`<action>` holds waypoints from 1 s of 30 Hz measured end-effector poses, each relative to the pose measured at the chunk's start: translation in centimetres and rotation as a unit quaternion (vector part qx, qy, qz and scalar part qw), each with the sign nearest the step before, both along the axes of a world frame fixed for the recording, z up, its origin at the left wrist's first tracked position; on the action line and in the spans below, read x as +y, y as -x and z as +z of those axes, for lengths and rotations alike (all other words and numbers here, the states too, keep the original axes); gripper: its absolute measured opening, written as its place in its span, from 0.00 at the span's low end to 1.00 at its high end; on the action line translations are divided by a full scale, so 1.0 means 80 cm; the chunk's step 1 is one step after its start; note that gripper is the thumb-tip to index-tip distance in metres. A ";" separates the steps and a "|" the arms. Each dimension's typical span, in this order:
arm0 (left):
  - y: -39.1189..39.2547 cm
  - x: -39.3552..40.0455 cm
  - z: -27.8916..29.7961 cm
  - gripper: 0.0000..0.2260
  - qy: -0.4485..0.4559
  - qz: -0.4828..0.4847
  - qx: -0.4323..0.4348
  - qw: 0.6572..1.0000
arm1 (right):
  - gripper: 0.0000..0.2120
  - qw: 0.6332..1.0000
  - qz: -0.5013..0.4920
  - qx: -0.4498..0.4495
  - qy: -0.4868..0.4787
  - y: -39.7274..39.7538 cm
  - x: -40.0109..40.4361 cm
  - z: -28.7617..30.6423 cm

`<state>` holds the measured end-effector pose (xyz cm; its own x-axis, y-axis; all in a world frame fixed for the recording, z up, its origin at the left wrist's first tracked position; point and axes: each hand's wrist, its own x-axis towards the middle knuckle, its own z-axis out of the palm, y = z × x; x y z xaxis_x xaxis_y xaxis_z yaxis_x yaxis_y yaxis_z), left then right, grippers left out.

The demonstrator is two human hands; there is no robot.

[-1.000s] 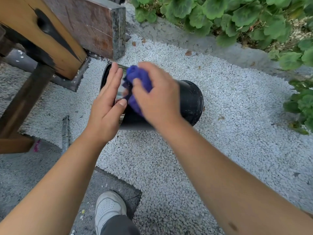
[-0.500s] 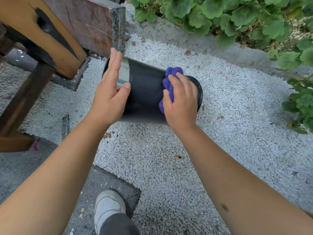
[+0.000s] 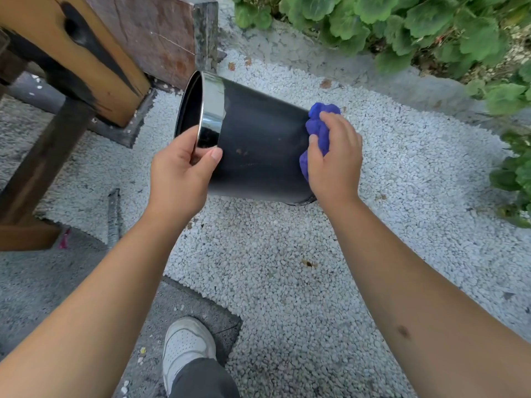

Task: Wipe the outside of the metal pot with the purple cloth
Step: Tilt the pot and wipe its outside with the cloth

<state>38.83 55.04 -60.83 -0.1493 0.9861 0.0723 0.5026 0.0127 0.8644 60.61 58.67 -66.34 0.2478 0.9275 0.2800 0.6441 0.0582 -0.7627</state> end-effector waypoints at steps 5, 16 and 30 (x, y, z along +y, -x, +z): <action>-0.013 0.020 0.012 0.13 -0.004 -0.021 -0.091 0.996 | 0.16 0.996 -0.006 0.070 -0.061 0.039 0.011 0.058; -0.008 0.032 0.013 0.15 0.029 -0.035 -0.180 0.983 | 0.17 0.993 0.085 -0.052 -0.062 0.066 0.002 0.016; -0.009 0.016 0.006 0.17 0.010 -0.042 -0.204 0.978 | 0.17 0.998 0.009 -0.056 0.034 -0.014 0.017 -0.030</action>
